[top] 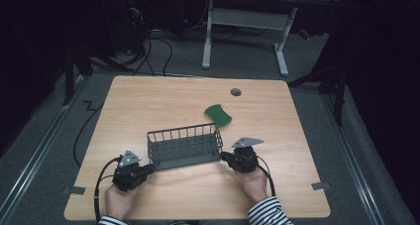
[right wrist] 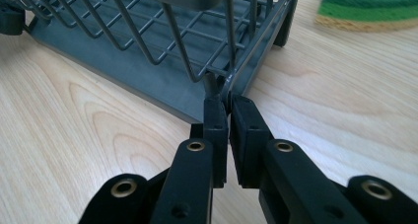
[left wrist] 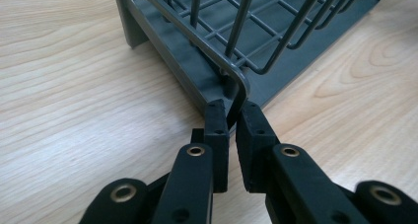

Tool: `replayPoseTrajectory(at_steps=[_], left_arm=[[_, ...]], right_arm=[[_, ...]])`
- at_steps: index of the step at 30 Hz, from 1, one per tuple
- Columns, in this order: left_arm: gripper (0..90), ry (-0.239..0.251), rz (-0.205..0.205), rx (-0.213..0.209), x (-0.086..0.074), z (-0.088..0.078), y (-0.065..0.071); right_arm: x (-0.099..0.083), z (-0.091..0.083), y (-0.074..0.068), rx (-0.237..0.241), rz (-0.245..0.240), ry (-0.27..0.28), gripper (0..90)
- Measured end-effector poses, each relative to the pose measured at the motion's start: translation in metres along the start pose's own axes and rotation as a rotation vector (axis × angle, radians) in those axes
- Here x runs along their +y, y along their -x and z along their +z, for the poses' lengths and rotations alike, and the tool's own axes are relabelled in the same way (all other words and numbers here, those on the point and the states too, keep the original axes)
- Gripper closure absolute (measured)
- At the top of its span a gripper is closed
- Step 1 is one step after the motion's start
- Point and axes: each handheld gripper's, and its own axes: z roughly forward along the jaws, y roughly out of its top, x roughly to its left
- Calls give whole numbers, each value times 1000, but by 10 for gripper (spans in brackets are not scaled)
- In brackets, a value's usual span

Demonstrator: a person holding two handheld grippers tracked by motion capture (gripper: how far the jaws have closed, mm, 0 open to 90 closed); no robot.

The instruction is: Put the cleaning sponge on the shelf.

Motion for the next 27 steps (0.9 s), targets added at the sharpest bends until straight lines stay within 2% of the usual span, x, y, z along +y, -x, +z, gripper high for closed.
replayPoseTrajectory(at_steps=[3, 6, 7, 10, 12, 16, 19, 21, 23, 27], left_arm=[[836, -2, 10, -10, 1, 3, 5], [822, 1, 1, -17, 1, 4, 5], [789, 1, 1, -9, 1, 4, 4], [650, 5, -13, 7, -2, 2, 0], [568, 8, -28, 6, -4, -1, -4], [460, 17, -57, 0, -11, -7, -10], [415, 23, -56, 26, -17, -13, -15], [395, 25, -66, 47, -21, -16, -21], [385, 18, -77, 66, -24, -18, -27], [383, 6, -81, 141, -25, -18, -40]], right_arm=[[-6, -7, 3, -6, 22, 5, 861], [-8, -9, 4, -8, 23, 9, 858], [-8, -9, 4, -12, 20, 10, 849], [-10, -10, 5, -21, 35, 7, 751], [-12, -12, 7, -6, 50, 14, 705], [-16, -22, 8, -19, 48, 17, 607], [-20, -33, 13, -34, 62, 33, 572], [-22, -40, 18, -61, 63, 51, 550], [-23, -46, 27, -76, 98, 81, 536], [-20, -48, 39, -110, 127, 105, 524]])
